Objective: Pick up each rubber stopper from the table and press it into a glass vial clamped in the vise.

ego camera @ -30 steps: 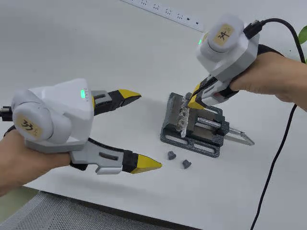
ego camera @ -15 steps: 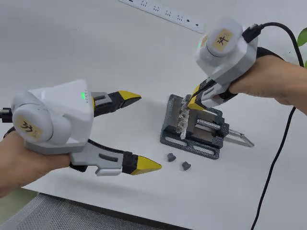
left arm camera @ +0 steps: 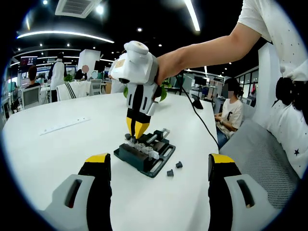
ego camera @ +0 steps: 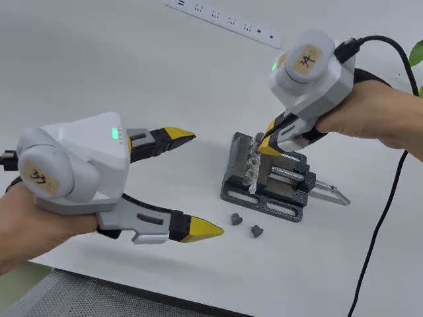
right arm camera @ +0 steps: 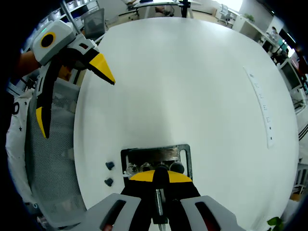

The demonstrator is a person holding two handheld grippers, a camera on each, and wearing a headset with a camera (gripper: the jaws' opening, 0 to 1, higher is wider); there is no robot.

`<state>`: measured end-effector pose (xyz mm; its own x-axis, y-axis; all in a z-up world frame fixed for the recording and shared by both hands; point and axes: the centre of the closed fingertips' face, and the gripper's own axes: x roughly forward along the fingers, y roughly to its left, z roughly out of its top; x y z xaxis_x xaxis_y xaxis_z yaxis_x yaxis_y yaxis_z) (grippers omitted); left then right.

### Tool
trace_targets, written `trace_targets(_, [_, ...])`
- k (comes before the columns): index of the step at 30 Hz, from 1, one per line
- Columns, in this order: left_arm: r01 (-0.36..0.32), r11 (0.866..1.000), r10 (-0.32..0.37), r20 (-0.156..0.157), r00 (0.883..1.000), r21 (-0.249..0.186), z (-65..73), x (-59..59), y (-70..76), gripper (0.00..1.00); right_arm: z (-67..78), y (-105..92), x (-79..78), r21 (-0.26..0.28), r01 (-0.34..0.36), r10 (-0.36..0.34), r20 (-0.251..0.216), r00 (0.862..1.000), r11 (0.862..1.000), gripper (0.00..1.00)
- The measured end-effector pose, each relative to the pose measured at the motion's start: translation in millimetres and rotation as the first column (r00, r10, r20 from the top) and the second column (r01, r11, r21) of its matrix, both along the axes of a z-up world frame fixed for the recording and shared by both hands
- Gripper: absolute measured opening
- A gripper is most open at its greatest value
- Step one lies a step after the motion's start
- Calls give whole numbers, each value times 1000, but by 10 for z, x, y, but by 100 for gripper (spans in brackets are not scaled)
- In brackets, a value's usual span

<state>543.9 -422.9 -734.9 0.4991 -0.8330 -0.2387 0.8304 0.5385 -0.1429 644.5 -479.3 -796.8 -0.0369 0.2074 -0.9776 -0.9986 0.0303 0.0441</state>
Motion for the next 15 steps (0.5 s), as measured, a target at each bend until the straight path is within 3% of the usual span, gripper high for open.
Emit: trace_targets(15, [-3,1000,3,1,1000,0,0,7,14,82,-1,-11,-8,-4,-15,15,1,1000,1000,2])
